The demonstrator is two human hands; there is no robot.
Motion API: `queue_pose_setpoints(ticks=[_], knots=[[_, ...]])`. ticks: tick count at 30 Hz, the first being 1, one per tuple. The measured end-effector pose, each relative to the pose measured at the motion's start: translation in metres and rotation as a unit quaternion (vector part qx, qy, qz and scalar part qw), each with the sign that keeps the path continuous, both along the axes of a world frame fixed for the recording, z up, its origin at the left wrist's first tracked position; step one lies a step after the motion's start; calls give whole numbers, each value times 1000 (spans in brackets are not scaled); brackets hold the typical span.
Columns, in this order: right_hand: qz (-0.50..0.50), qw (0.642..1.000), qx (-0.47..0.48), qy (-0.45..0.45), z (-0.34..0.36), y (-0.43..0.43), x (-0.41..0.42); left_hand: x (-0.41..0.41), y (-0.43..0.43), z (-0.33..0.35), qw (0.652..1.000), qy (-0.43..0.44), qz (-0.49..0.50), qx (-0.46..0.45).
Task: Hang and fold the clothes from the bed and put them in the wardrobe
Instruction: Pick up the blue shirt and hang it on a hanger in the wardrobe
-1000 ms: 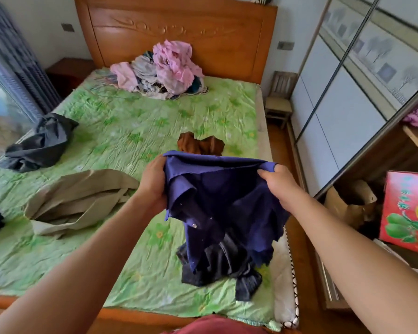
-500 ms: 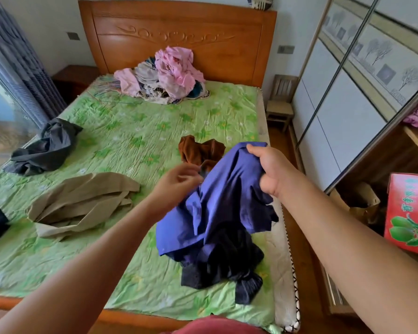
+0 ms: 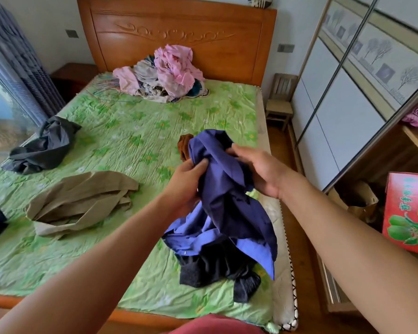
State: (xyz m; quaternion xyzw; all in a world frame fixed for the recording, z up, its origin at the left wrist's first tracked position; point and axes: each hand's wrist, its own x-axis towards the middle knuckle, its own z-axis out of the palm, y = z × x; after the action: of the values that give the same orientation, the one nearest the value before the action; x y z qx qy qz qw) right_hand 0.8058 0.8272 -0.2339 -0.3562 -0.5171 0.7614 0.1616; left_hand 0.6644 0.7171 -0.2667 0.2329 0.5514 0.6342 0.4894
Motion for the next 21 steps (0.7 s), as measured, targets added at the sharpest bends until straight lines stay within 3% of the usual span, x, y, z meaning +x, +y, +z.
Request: queue_pose_setpoints(ticks=[4, 9, 12, 14, 17, 19, 21], knots=[[57, 995, 77, 8, -23, -9, 2, -15, 5, 13, 999, -45, 16, -19], [-108, 980, 163, -19, -18, -10, -15, -16, 4, 11, 998, -46, 3, -34], [-196, 975, 109, 1, -10, -7, -25, -8, -1, -4, 982, 147, 78, -91], [-243, 969, 37, 26, -6, -6, -31, 2, -14, -15, 969, 210, 125, -21], [-289, 953, -77, 47, -1, -5, -38, 15, -31, -32, 982, 182, -14, 57], [-288, 948, -121, 58, 1, -5, -40, 18, -32, -45, 963, 248, -105, 29], [-287, 945, -137, 71, 3, -6, -41, 15, -27, -53, 937, 338, -90, 6]])
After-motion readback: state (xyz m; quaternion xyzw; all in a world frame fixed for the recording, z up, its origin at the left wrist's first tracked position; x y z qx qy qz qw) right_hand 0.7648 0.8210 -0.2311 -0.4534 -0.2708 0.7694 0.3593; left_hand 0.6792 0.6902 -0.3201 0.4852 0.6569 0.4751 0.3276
